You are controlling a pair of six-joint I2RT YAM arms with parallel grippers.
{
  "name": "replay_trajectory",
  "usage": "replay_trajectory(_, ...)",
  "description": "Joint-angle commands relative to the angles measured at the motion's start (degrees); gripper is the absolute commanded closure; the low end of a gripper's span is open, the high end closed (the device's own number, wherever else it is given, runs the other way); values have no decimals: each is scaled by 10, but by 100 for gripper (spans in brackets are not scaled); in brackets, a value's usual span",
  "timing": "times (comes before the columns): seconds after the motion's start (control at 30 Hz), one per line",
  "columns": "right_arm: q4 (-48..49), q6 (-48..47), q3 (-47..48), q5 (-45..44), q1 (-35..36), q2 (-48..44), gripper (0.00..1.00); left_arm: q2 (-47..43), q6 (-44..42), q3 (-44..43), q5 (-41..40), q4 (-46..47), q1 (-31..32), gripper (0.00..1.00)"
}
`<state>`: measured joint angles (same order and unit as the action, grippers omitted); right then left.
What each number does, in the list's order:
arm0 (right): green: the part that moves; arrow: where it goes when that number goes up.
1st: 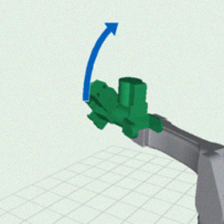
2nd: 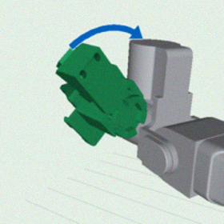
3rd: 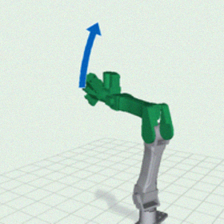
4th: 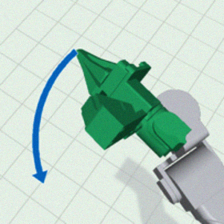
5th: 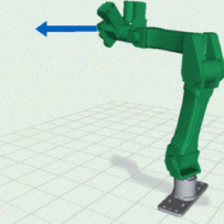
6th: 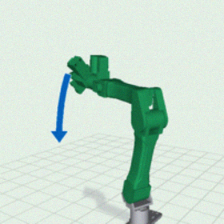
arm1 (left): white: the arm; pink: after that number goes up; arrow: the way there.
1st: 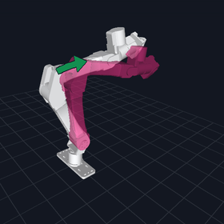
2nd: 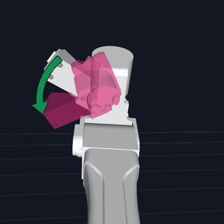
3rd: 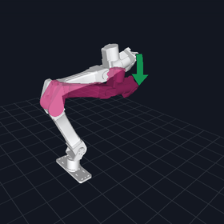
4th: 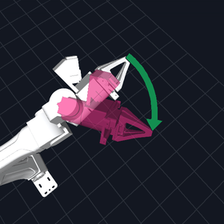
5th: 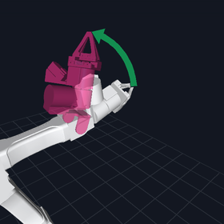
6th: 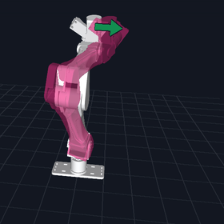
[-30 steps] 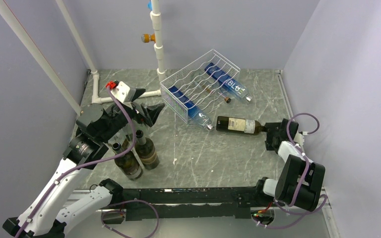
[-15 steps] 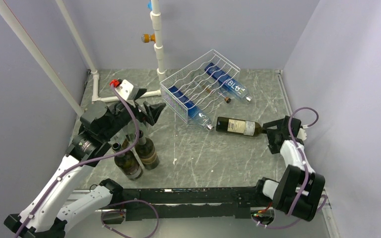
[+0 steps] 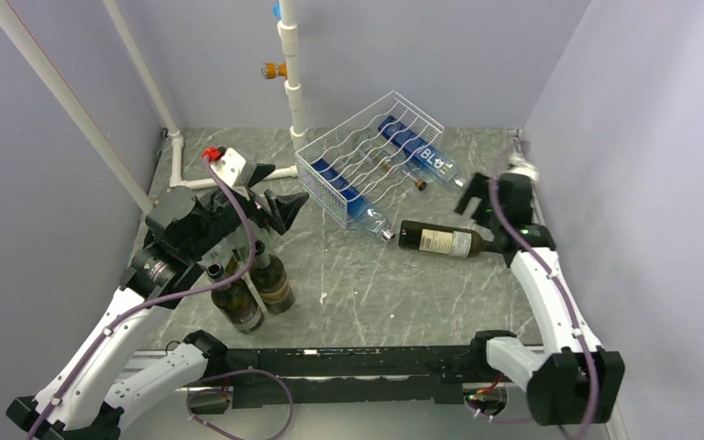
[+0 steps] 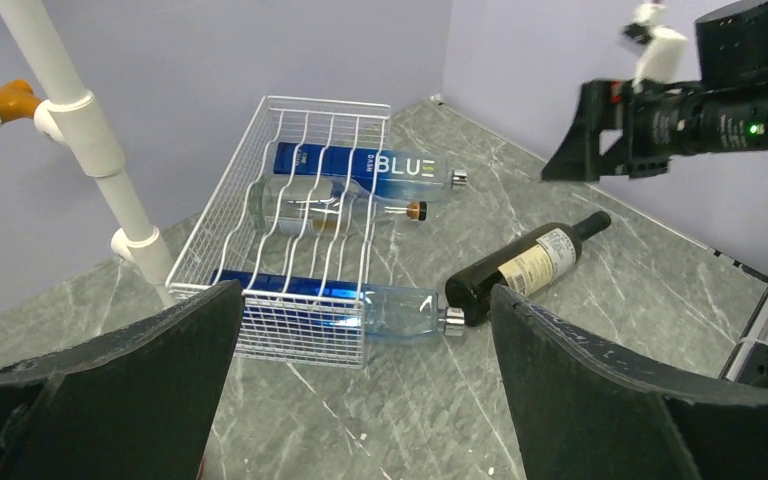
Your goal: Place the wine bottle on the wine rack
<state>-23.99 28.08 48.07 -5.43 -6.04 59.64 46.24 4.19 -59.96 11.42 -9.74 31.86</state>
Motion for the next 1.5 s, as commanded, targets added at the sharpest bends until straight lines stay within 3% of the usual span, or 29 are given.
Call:
replay_trajectory(0.0,21,-276,9,-70,168,-16,0,-13,7,-20,12,14,2,1)
replay_trajectory(0.17,-5,-531,-26,73,222,-24,0,-9,1,-17,0,14,11,1)
replay_trajectory(0.3,13,-676,-59,37,235,-28,0,-2,-13,-19,-19,5,30,1)
replay_trajectory(0.57,-57,-792,5,76,226,112,1,-8,-11,-16,-13,11,41,1)
replay_trajectory(0.87,-76,-781,99,133,152,276,10,0,-27,-13,-34,8,50,1)
replay_trajectory(1.23,-9,-732,64,126,146,314,14,-2,-50,-10,-51,7,71,1)
replay_trajectory(1.47,25,-598,58,140,150,311,15,-2,-52,-10,-58,7,71,1)
